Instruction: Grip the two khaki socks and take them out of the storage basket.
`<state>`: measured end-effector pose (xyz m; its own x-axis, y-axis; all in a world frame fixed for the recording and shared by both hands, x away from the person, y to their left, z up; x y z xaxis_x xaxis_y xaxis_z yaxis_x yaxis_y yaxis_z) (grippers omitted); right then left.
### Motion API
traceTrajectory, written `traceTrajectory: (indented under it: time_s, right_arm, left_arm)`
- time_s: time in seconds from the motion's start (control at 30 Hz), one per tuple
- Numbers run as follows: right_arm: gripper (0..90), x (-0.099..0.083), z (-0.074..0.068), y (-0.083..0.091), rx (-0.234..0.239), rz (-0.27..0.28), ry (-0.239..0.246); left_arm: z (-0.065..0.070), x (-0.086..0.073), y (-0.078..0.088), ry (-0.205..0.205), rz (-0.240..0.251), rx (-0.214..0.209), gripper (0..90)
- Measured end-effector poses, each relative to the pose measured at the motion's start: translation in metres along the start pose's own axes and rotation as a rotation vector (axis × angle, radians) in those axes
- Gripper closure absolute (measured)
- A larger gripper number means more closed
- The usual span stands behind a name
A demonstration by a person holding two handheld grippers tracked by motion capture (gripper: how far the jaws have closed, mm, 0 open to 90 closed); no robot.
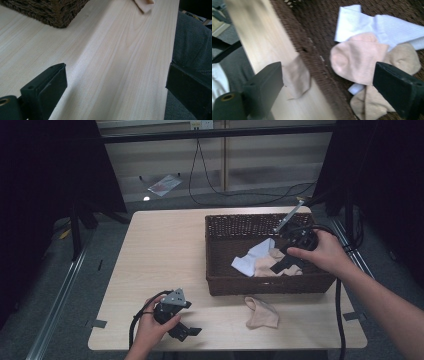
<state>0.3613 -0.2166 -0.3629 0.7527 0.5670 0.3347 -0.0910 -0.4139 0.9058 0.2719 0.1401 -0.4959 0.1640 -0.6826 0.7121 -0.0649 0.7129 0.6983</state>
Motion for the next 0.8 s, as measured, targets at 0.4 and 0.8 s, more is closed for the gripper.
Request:
traceTrajectory:
  time_s: [0.4, 0.8]
  right_arm:
    - [3.7, 0.004, 0.025, -0.021, -0.046, -0.030, -0.043]
    - [5.1, 0.008, 0.039, -0.042, -0.060, -0.039, -0.068]
  left_arm:
    - [0.000, 0.000, 0.000, 0.009, 0.010, 0.006, 3.1]
    - [0.000, 0.000, 0.001, 0.002, 0.006, 0.004, 3.1]
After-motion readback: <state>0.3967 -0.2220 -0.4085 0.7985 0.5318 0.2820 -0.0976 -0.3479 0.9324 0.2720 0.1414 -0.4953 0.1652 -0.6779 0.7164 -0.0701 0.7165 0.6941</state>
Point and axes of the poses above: each handheld gripper's, and its own axes: y roughly backward along the jaws, x roughly out of its top, z roughly to its right, the point moved 3 cm from there along -y, roughly forward along the jaws, and after that the axes turned 11 degrees about -y, right-handed, at the moved point
